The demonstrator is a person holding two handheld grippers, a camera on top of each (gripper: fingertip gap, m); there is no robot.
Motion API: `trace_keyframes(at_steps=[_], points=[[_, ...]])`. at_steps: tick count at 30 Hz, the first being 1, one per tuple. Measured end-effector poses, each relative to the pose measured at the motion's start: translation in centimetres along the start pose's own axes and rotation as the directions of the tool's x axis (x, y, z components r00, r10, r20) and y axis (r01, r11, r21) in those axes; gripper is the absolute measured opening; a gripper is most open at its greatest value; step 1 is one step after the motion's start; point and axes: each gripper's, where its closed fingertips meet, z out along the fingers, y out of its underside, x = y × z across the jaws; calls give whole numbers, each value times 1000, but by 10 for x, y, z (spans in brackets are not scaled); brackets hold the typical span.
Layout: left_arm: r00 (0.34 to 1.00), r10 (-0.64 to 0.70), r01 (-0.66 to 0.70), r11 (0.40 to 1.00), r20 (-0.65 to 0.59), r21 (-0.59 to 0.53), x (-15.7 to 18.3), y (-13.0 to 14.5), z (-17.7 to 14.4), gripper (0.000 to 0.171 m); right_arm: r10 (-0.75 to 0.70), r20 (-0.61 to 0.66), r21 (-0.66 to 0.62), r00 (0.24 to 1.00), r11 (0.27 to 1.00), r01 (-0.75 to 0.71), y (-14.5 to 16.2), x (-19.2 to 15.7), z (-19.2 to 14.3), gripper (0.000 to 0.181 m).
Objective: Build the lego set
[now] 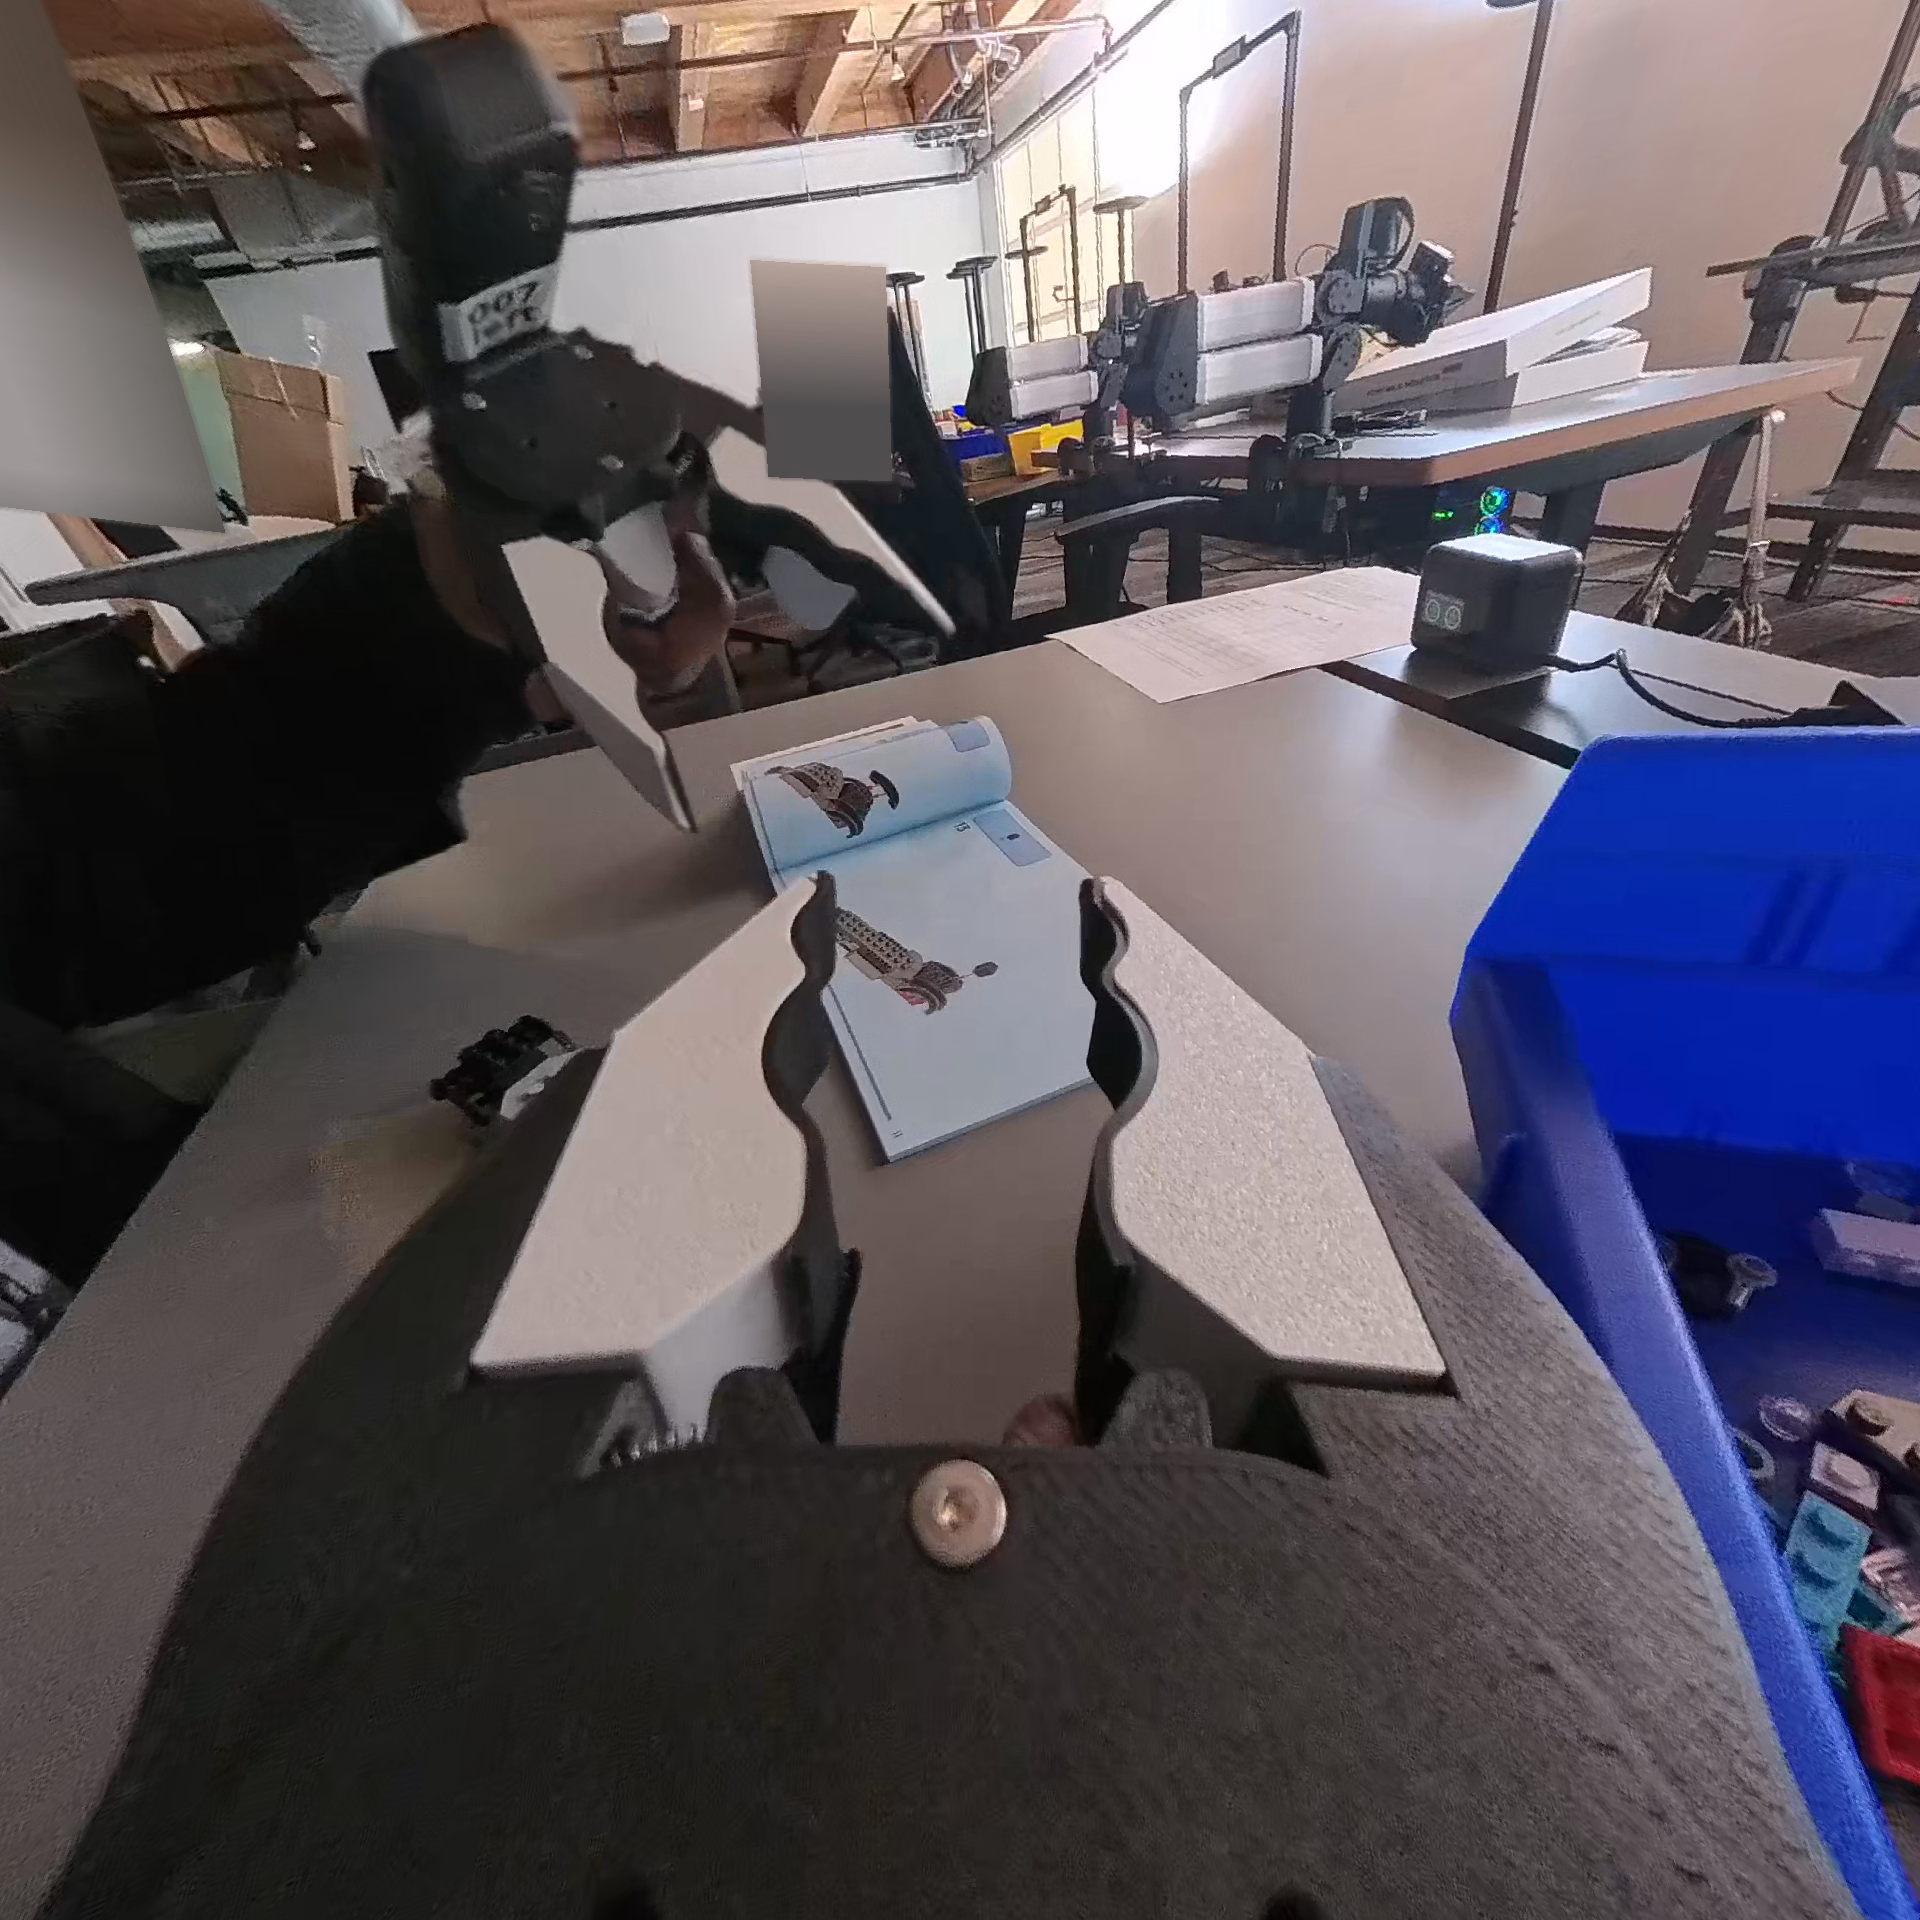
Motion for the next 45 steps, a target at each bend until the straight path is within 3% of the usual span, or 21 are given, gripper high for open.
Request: trace_keyframes(at_steps=[4,8,13,20,23,28,45], points=[[985,-159,149,981,71,127,4,28,-33,116,13,3,10,1000,1000,-13,-1,0,-3,50],[929,-351,313,912,112,264,5,68,-72,111,31,8,16,999,999,-31,-2,2,-3,50],[881,-450,382,860,149,337,5,95,-98,109,46,4,22,999,999,-46,-3,4,-4,50],[887,-445,383,858,124,342,13,105,-88,107,41,-27,40,999,998,-40,-5,7,-6,50],[921,-387,346,868,48,357,35,99,-83,94,42,-31,44,999,998,-41,-5,7,-7,50],[951,-304,306,913,-50,269,78,110,-66,79,70,-27,52,997,996,-69,-6,9,-9,50],[897,-435,443,873,-84,205,70,123,-62,79,137,-49,60,989,989,-134,-6,20,-10,50]])
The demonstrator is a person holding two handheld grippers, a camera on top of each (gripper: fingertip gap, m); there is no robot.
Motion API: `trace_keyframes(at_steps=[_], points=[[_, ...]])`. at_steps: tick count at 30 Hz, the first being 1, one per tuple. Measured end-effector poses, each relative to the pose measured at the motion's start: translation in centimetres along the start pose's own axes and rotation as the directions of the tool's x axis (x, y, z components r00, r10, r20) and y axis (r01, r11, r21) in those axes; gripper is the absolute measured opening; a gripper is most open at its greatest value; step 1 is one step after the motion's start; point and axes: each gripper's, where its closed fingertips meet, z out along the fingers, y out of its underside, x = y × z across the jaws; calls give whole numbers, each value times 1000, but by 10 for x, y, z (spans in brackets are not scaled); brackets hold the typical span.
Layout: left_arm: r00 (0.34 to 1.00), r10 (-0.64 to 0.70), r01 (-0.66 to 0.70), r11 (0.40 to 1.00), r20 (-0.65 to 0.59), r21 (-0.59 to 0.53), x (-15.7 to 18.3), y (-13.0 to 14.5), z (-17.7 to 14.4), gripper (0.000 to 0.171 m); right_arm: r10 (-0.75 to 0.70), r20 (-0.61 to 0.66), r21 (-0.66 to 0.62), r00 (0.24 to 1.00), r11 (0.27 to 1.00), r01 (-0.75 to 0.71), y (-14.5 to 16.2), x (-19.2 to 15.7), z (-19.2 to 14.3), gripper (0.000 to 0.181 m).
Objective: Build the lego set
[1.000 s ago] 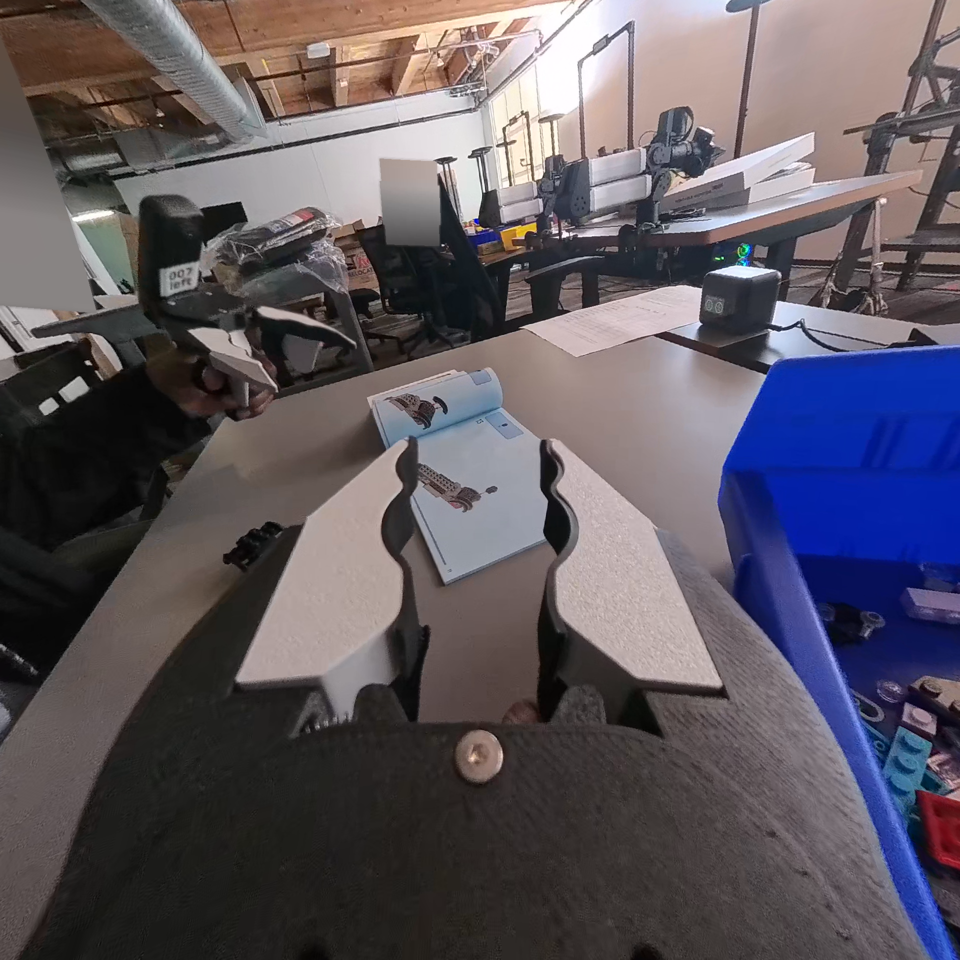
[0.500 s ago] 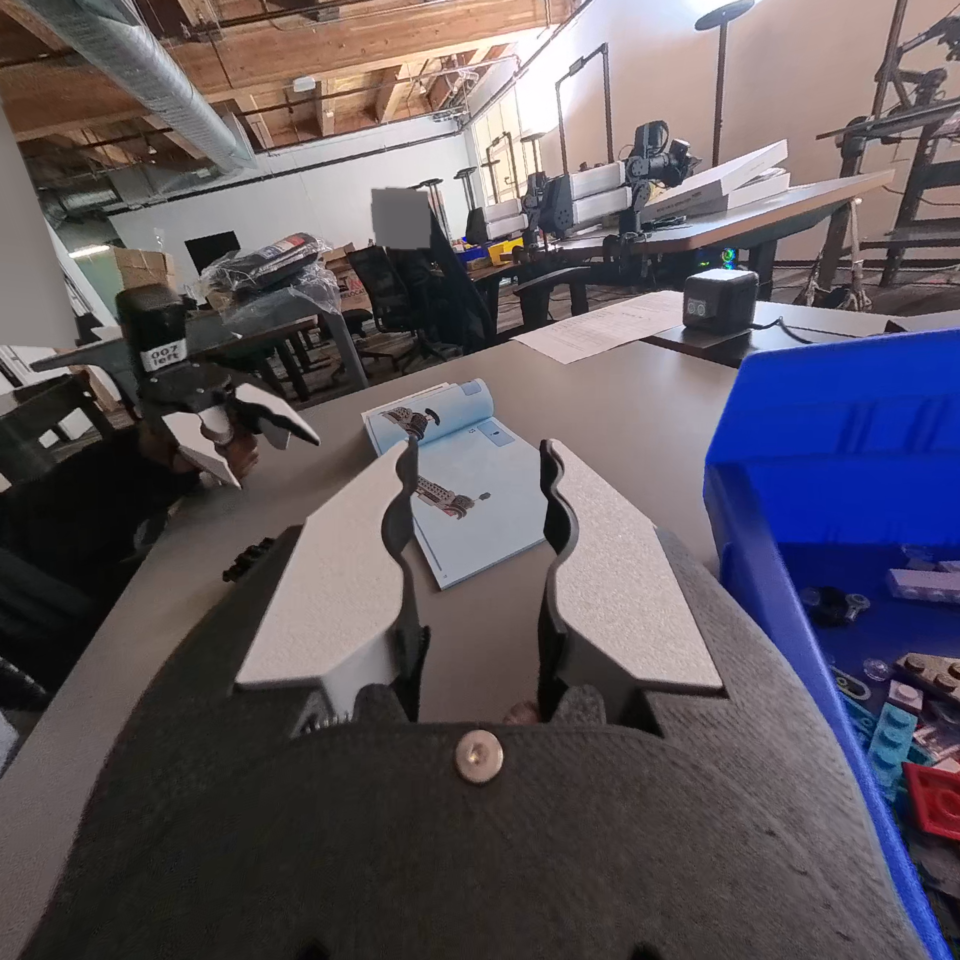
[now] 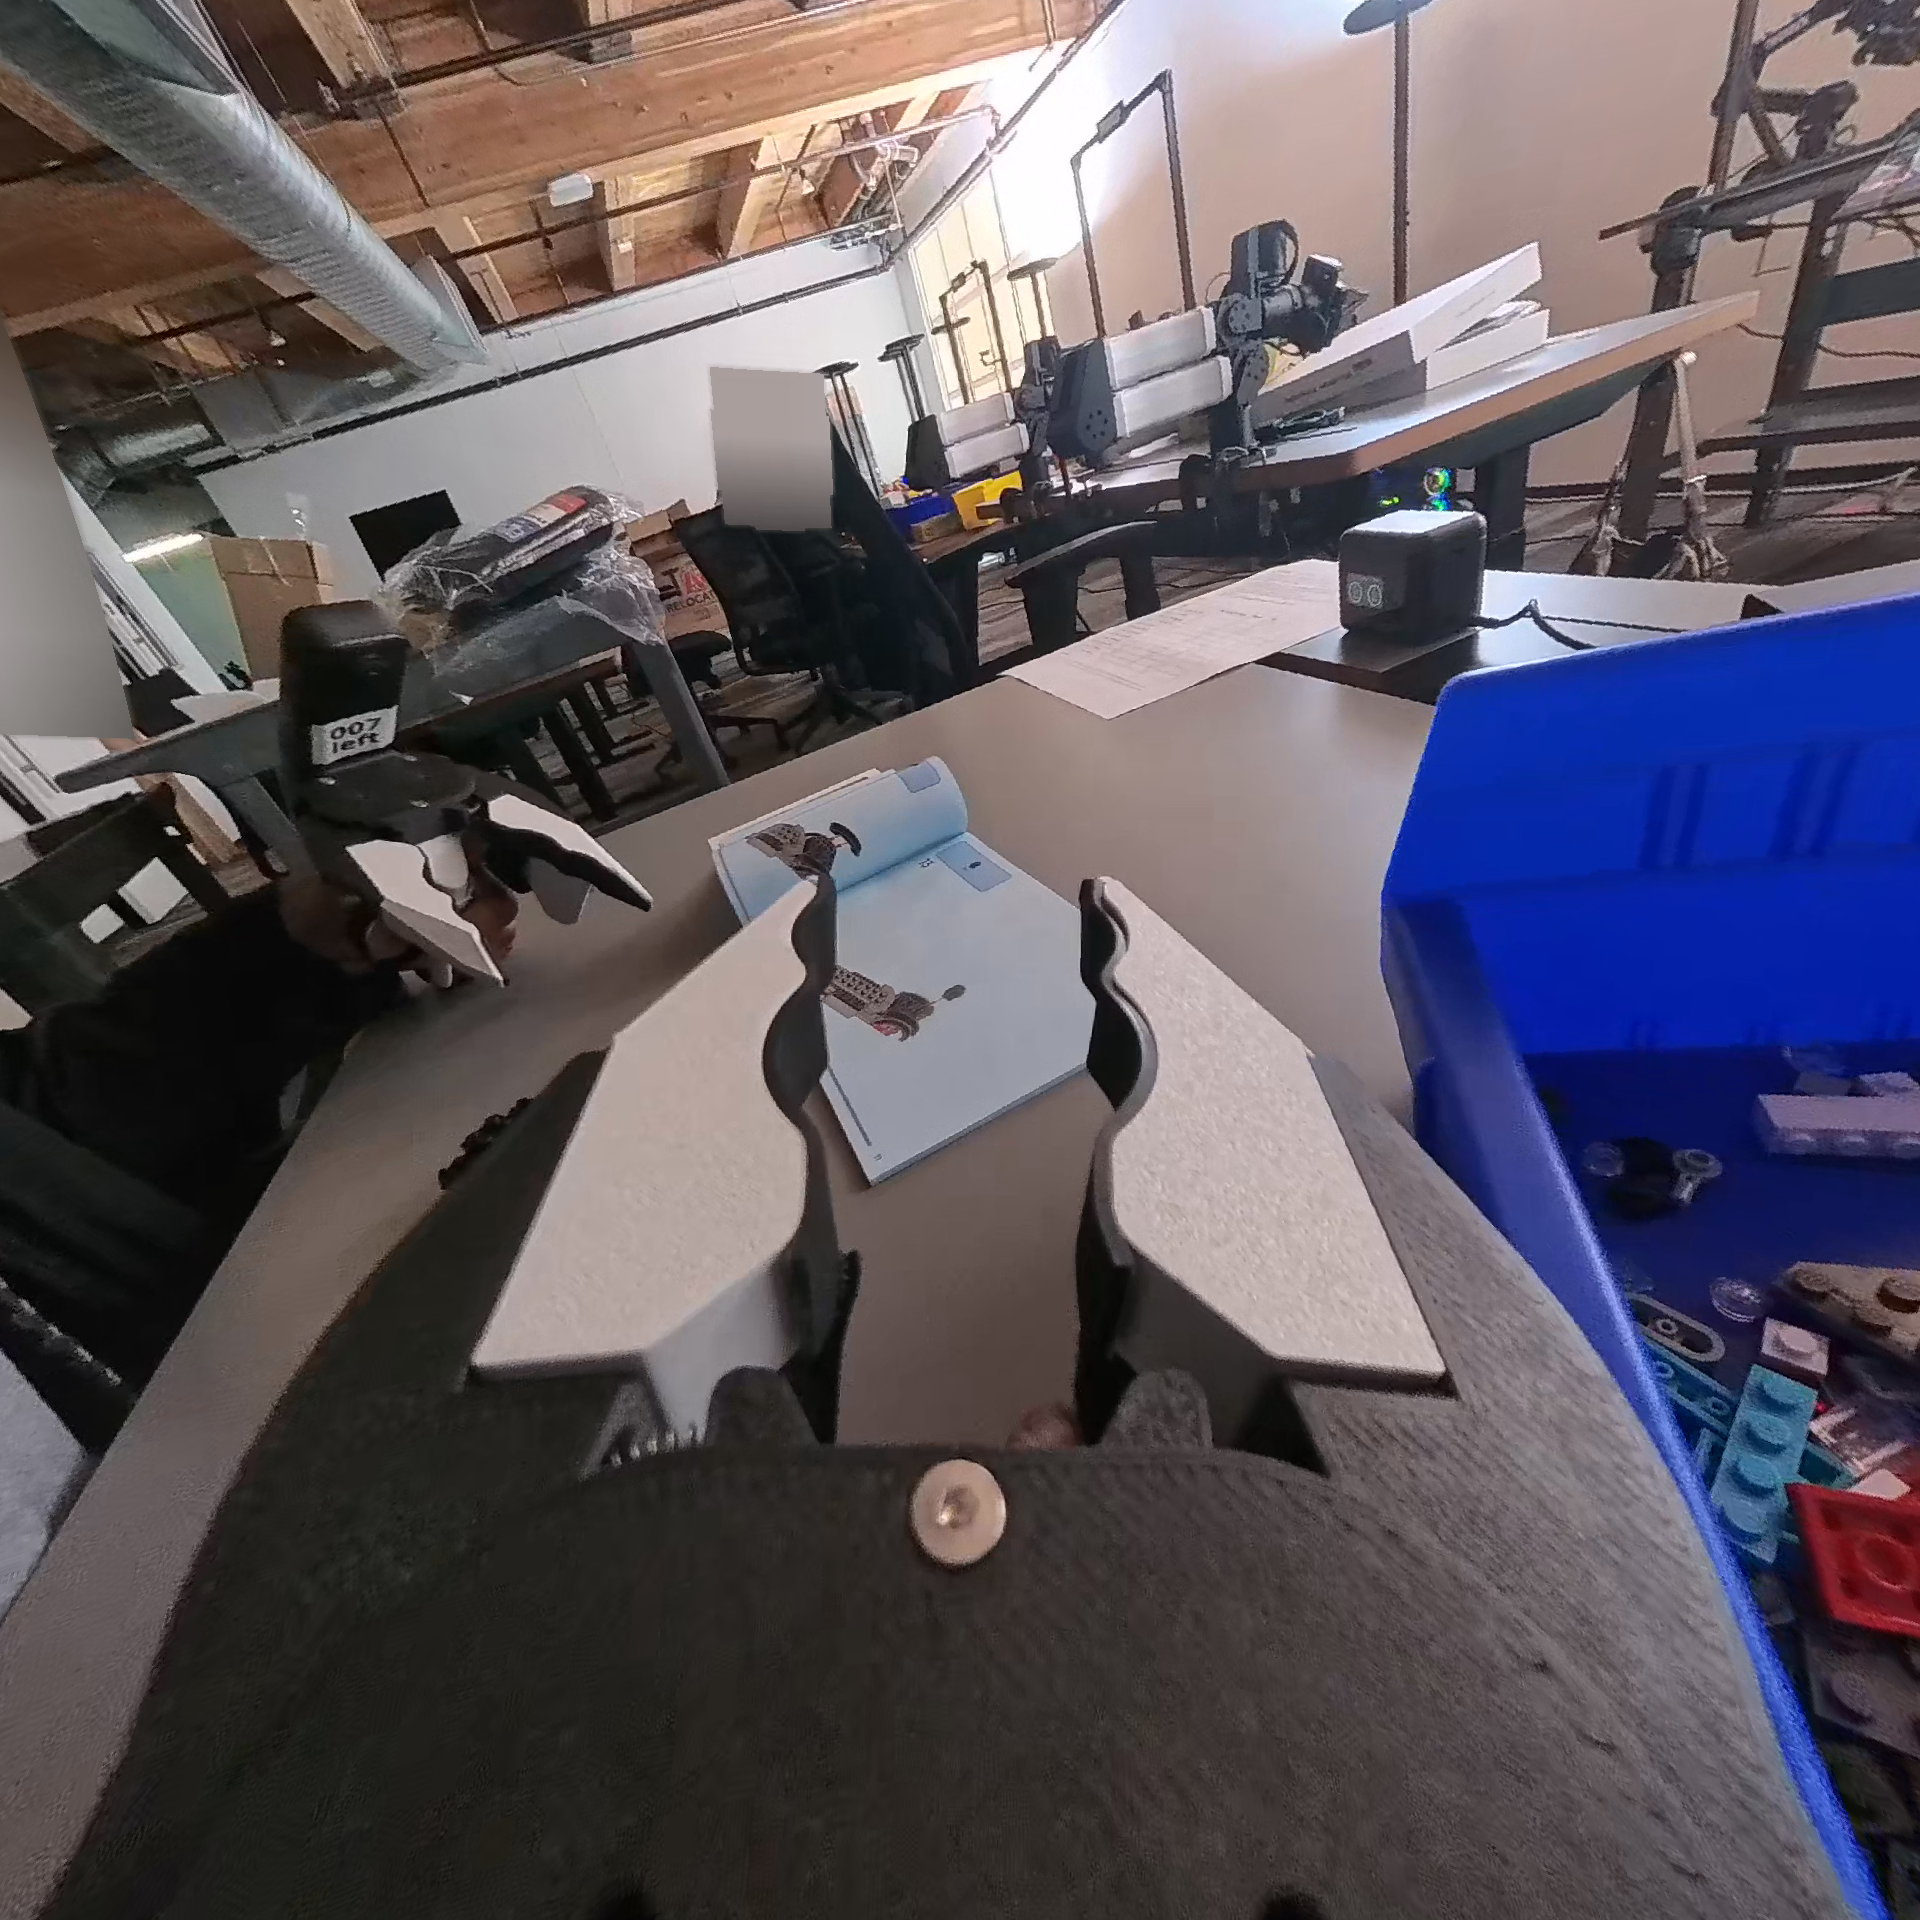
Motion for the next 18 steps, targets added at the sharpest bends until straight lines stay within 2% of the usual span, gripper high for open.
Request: trace_keyframes(at_steps=[18], points=[[999,-34,33,999,-17,-24,-1,3,3,79,2,-7,-3,1000,1000,-2,0,1,0,50]])
